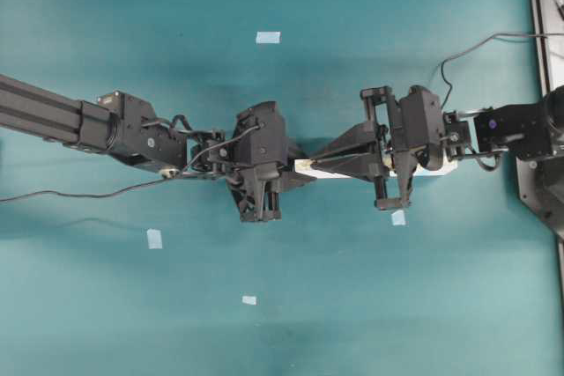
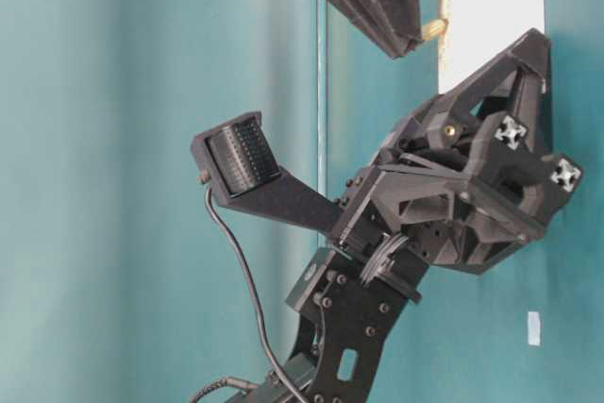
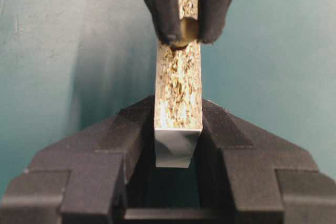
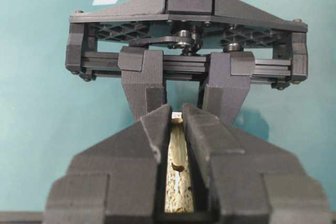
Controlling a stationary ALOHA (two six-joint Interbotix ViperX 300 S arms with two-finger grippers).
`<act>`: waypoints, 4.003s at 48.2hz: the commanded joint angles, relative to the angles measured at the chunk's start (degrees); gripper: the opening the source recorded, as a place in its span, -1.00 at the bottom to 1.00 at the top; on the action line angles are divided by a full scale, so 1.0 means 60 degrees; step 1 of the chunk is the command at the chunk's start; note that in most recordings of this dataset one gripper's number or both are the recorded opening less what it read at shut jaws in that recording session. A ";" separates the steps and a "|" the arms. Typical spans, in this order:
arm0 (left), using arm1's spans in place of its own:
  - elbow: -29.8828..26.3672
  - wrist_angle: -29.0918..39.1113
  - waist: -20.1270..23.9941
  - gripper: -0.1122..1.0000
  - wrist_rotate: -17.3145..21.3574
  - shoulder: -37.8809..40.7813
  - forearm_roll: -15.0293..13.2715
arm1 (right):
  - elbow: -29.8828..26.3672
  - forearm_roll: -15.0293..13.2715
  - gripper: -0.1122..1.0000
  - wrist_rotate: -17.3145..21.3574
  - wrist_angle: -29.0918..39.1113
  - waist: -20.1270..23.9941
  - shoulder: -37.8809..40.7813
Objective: Move the wooden board into place and insert the rod into its hole.
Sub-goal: 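Push the dowel down into the hole with the right gripper, then open the right gripper and lift it away from the dowel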
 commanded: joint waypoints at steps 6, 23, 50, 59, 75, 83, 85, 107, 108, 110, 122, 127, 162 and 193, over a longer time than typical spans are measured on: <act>0.0044 0.0322 -0.0103 -0.42 -0.0029 0.0044 0.0029 | -0.0044 0.0015 -0.57 -0.0015 -0.0088 -0.0015 0.0015; 0.0044 0.0308 -0.0103 -0.42 -0.0044 0.0044 0.0029 | 0.0029 0.0015 -0.58 -0.0015 -0.0073 -0.0015 0.0103; 0.0044 0.0425 -0.0103 -0.42 -0.0044 0.0044 0.0044 | 0.0527 0.0146 -0.61 0.0015 0.0000 -0.0015 0.0103; 0.0044 0.0410 -0.0103 -0.42 -0.0044 0.0044 0.0029 | 0.0527 0.0161 -0.61 0.0073 0.0747 -0.0015 0.0073; 0.0044 0.0425 -0.0103 -0.42 -0.0044 0.0044 0.0029 | 0.0439 0.0088 -0.61 0.0088 0.2534 -0.0015 -0.0630; 0.0044 0.0425 -0.0103 -0.41 -0.0044 0.0044 0.0044 | 0.0425 0.0088 -0.61 0.0088 0.3281 0.0029 -0.0996; 0.0044 0.0425 -0.0088 -0.42 -0.0044 0.0044 0.0029 | 0.0396 0.0088 -0.61 0.0103 0.3354 0.0059 -0.1084; 0.0088 0.0469 -0.0103 -0.42 -0.0044 -0.0044 0.0029 | -0.0630 0.0073 -0.61 0.0249 0.4819 0.0527 -0.1069; 0.0088 0.0483 -0.0103 -0.42 -0.0044 -0.0059 0.0044 | -0.0630 0.0088 -0.61 0.0249 0.4849 0.0527 -0.1055; 0.0088 0.0483 -0.0103 -0.42 -0.0044 -0.0059 0.0029 | -0.0630 0.0088 -0.61 0.0249 0.4893 0.0527 -0.1069; 0.0103 0.0527 -0.0103 -0.42 -0.0044 -0.0132 0.0029 | -0.0630 0.0132 -0.12 0.0571 0.5171 0.0527 -0.1216; 0.0103 0.0527 -0.0103 -0.42 -0.0044 -0.0117 0.0044 | -0.0674 0.0117 0.39 0.0703 0.5420 0.0527 -0.1436; 0.0117 0.0645 -0.0103 -0.42 -0.0044 -0.0190 0.0029 | -0.1289 0.0073 0.60 0.0674 0.6943 0.0527 -0.3633; 0.0205 0.1274 -0.0117 0.69 -0.0044 -0.0674 0.0044 | -0.1230 0.0088 0.60 0.0688 0.8101 0.0527 -0.4248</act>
